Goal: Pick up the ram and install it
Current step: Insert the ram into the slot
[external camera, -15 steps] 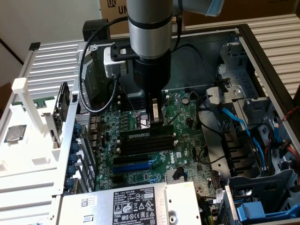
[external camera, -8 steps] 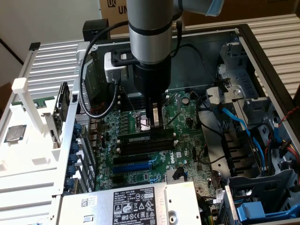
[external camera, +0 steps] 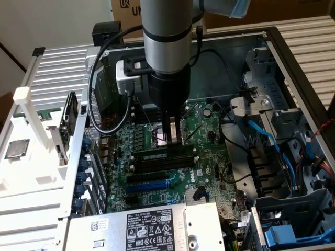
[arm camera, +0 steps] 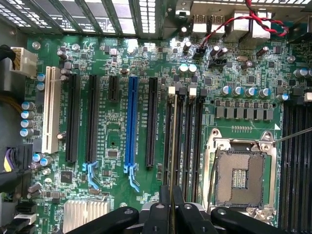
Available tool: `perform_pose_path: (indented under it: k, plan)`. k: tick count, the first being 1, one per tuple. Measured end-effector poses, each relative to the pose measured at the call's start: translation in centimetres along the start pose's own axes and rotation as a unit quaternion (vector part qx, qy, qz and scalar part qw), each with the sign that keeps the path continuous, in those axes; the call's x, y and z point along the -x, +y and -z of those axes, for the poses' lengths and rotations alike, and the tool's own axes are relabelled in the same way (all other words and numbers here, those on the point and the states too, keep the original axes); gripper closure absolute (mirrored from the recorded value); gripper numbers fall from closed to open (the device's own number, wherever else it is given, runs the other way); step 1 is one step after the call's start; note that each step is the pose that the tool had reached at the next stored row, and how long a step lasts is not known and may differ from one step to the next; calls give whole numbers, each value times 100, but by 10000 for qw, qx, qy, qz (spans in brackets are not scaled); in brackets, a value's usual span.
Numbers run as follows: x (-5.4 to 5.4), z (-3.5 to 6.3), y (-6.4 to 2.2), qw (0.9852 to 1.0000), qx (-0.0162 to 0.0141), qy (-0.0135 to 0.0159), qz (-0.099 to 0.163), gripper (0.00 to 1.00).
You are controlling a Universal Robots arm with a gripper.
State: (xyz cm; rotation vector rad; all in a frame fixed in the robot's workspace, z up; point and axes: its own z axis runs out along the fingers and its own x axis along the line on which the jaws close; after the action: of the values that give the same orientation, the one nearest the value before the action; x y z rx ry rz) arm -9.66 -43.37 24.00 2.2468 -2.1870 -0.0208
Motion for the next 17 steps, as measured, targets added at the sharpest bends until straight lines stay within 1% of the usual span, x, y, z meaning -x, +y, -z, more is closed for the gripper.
perform_pose_path:
  k: [17]
  plan:
    - [7,-44,2,10000,0,0,0,87]
